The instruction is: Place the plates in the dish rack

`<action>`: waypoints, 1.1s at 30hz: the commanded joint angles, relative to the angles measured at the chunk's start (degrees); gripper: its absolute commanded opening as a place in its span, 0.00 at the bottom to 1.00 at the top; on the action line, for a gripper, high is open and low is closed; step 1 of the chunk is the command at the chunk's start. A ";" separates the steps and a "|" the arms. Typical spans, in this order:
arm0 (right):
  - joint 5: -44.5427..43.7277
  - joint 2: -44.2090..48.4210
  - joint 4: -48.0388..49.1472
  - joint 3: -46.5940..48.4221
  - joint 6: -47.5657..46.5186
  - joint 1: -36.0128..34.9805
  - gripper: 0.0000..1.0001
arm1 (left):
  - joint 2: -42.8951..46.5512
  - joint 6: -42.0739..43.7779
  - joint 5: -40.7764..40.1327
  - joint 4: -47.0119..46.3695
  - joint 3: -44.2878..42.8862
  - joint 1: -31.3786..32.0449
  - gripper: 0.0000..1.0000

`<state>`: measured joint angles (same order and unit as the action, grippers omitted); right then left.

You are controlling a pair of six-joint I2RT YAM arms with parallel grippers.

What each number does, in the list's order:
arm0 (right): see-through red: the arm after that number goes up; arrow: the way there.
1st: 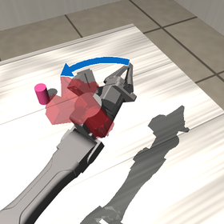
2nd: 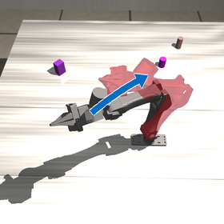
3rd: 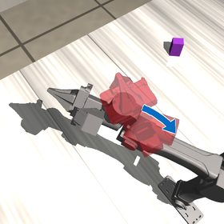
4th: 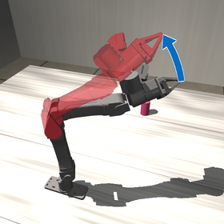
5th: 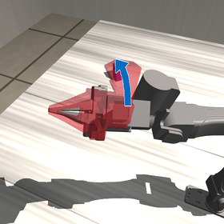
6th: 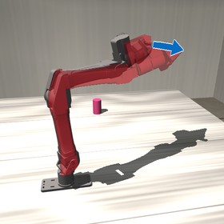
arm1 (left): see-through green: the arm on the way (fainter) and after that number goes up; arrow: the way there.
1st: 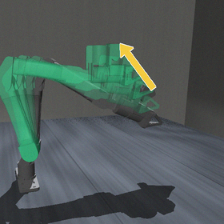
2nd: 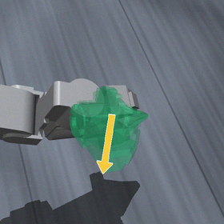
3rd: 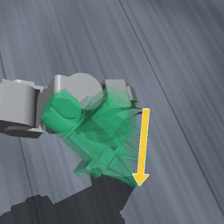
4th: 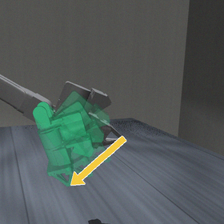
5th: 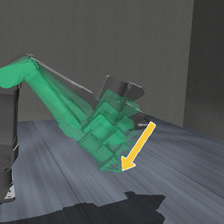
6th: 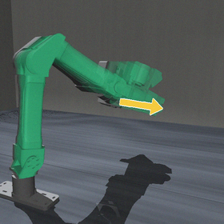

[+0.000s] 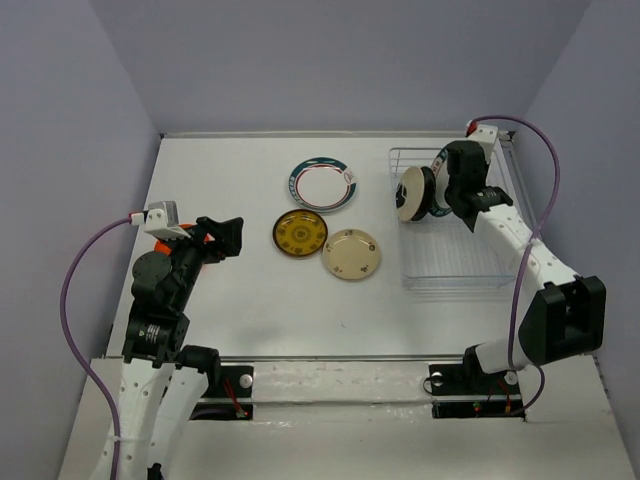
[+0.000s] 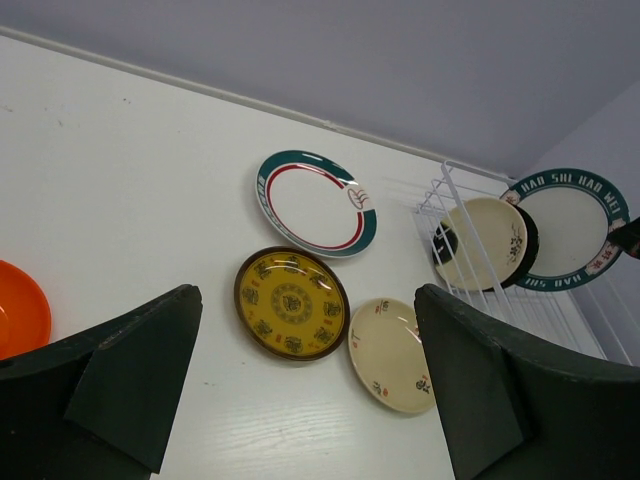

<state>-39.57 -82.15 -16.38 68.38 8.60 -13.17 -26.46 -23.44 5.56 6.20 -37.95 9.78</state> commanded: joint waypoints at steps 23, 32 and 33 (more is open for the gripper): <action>-4.29 -0.91 -3.21 5.18 0.19 -5.90 0.62 | 0.09 0.06 0.24 -2.59 -1.60 0.15 0.99; 23.72 7.27 -1.04 3.36 7.82 -13.36 0.71 | 0.00 -0.81 0.06 -2.77 -1.60 -0.55 0.99; 26.45 6.57 0.63 2.56 8.88 -15.64 0.70 | -0.08 -1.16 0.24 -2.94 -1.60 -0.55 0.99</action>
<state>-30.65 -75.55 -21.08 72.03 11.97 -21.52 -26.46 -23.49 5.52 6.20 -37.95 9.61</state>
